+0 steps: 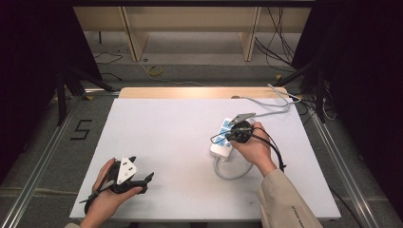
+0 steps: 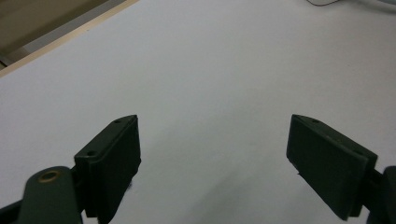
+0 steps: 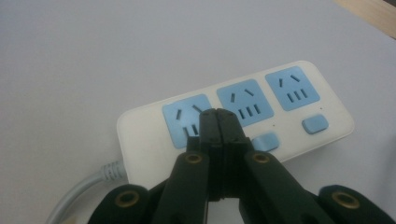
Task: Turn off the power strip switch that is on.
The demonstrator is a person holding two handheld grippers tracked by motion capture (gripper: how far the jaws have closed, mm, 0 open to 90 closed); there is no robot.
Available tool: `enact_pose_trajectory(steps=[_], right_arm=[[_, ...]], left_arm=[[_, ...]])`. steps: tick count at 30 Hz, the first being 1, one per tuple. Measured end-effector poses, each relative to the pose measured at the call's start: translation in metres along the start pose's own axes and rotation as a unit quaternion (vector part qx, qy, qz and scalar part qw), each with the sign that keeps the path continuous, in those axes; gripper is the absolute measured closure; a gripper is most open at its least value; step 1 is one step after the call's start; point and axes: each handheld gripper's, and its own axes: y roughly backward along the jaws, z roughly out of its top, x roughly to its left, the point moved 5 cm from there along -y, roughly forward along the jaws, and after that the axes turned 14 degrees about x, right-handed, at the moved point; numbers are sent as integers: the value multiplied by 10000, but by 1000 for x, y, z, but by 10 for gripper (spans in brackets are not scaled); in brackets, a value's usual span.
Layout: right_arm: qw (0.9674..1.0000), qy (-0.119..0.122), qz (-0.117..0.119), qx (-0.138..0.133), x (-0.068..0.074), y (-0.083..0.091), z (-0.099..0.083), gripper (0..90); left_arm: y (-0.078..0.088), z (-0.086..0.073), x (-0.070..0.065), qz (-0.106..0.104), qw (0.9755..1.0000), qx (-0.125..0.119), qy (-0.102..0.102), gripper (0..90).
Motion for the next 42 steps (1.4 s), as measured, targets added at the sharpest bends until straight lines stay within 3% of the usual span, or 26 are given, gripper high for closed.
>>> enact_pose_trajectory(steps=[9, 25, 42], right_arm=[[9999, -26, 63, -151, 1, 4, -4, 870], [9987, -171, 159, -463, -1, 20, -18, 704], [9973, -266, 115, -678, -4, 35, -36, 646]], left_arm=[[0, 0, 0, -6, 10000, 11, -5, 173], [0, -1, 0, 4, 10000, 36, -8, 174], [-1, -1, 0, 3, 10000, 37, 19, 173]])
